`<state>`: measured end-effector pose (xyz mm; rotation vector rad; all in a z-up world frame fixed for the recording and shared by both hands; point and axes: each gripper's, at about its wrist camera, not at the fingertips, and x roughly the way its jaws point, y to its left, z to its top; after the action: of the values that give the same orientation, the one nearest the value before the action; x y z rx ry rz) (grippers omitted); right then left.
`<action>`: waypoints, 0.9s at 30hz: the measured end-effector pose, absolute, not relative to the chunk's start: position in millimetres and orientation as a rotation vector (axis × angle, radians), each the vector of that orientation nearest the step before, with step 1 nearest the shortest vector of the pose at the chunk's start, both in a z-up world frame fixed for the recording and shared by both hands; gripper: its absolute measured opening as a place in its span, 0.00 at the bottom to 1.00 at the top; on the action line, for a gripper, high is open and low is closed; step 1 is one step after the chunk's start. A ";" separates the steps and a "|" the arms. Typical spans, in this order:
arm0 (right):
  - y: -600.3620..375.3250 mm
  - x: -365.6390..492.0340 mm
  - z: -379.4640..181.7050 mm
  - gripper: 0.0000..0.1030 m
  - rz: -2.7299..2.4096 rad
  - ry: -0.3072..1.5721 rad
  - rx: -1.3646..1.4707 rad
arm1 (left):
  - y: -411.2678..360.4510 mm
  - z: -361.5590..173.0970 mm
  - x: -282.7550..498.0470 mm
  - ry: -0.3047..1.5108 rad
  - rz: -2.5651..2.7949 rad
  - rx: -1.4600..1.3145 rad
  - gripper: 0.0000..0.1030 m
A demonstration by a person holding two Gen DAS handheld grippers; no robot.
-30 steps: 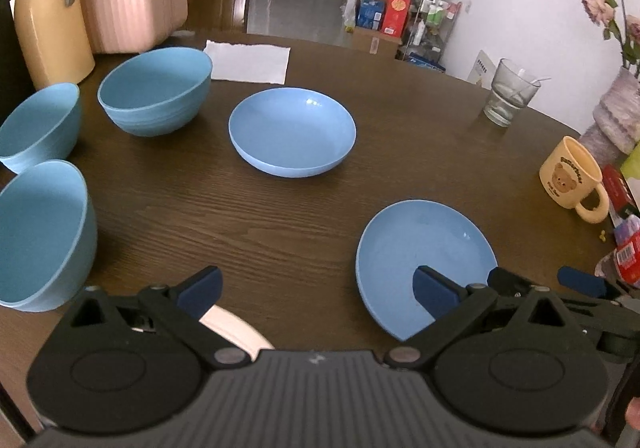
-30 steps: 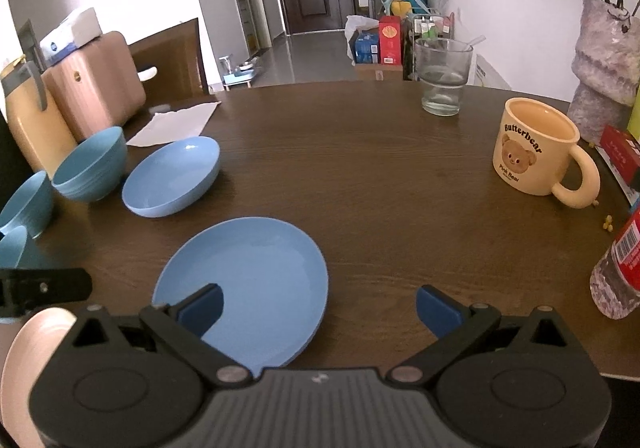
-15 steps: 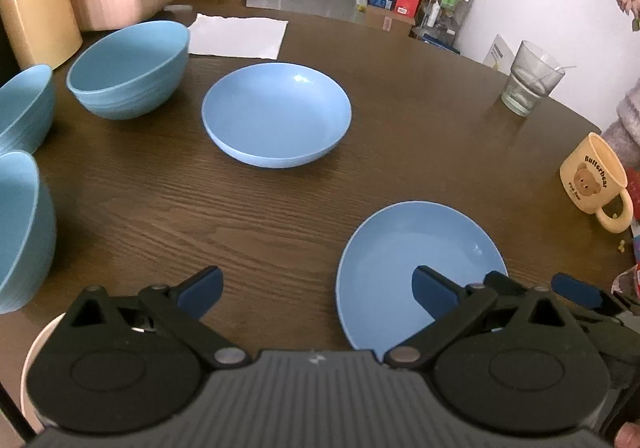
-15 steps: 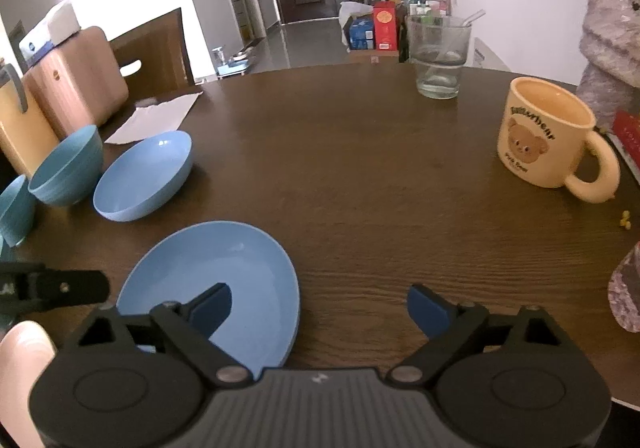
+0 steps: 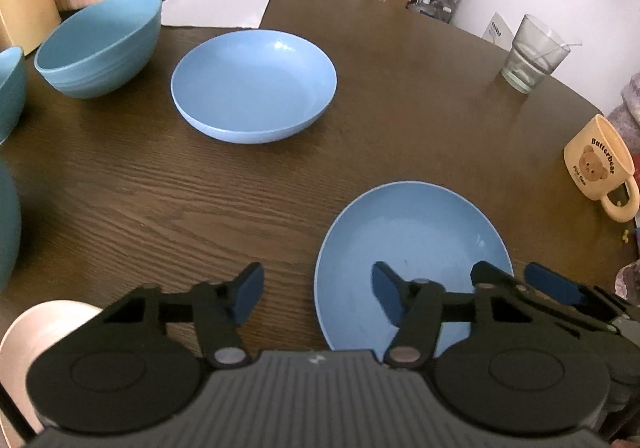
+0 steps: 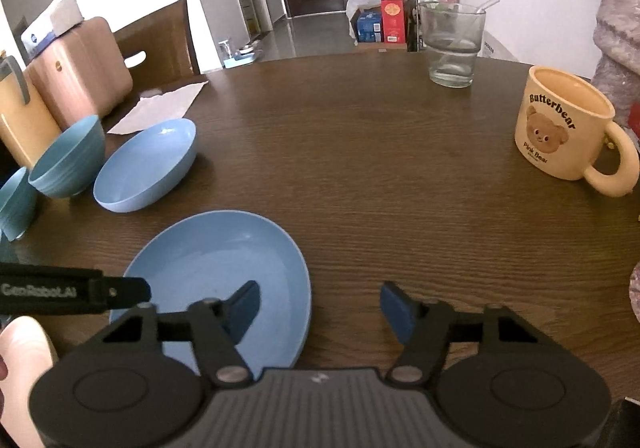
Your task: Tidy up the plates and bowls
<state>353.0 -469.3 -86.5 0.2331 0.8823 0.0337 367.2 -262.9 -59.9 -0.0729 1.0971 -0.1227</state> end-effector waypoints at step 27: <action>-471.1 354.4 -95.0 0.16 0.086 0.890 0.298 | -270.9 -74.7 370.8 1.113 -0.133 -0.044 0.11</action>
<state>354.4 -471.1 -95.0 0.2977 0.8904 0.0863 370.8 -270.9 -74.7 -0.0443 1.1126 -0.1326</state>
